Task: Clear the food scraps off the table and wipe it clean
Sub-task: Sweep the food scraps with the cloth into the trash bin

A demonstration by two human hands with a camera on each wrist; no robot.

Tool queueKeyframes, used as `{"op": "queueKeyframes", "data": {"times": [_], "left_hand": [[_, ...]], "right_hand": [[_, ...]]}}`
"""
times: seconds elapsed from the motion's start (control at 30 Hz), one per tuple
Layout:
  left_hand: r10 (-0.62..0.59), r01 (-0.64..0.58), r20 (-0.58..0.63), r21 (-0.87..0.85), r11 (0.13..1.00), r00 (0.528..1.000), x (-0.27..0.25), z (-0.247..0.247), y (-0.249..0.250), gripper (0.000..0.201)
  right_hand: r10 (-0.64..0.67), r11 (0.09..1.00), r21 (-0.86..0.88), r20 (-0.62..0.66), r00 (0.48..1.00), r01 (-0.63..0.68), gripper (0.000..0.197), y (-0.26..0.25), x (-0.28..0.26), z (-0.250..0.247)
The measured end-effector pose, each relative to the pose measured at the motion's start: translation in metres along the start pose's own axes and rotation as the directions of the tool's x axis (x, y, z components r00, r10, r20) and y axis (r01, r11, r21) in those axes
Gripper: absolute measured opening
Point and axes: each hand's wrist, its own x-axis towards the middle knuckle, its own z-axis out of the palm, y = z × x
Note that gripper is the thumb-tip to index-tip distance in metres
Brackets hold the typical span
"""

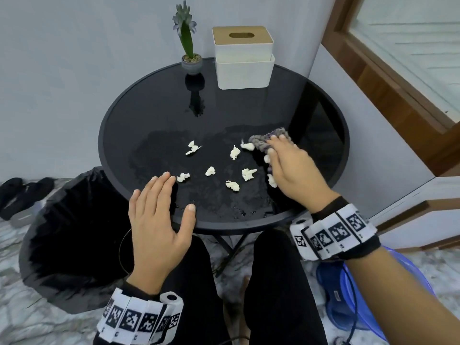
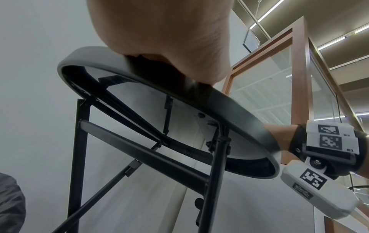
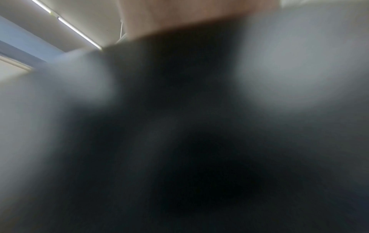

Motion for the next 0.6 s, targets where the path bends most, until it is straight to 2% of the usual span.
{"op": "queueKeyframes", "data": {"times": [0.17,0.27,0.4,0.5,0.6], "left_hand": [[0.001,-0.001,0.006,0.004,1.000,1.000,0.000,-0.002,0.000,0.060],[-0.007,0.007,0.008,-0.004,1.000,1.000,0.001,-0.002,0.000,0.061],[-0.012,0.012,0.011,-0.019,1.000,1.000,0.001,-0.005,-0.002,0.062],[-0.011,0.011,0.006,-0.028,1.000,1.000,0.001,-0.004,0.000,0.062],[-0.012,0.012,0.001,-0.019,1.000,1.000,0.001,-0.003,-0.001,0.061]], "right_hand": [[-0.050,0.998,0.043,-0.021,0.999,0.051,0.033,-0.039,-0.003,0.021],[-0.060,0.986,0.152,-0.013,0.998,0.062,0.028,-0.050,-0.004,0.025],[0.115,0.919,0.380,-0.016,0.993,-0.101,0.027,-0.046,0.003,0.002],[0.191,0.911,0.389,-0.102,0.976,-0.137,0.029,-0.033,0.006,-0.024],[0.127,0.945,0.315,-0.114,0.985,-0.085,0.027,-0.022,0.000,-0.032]]}}
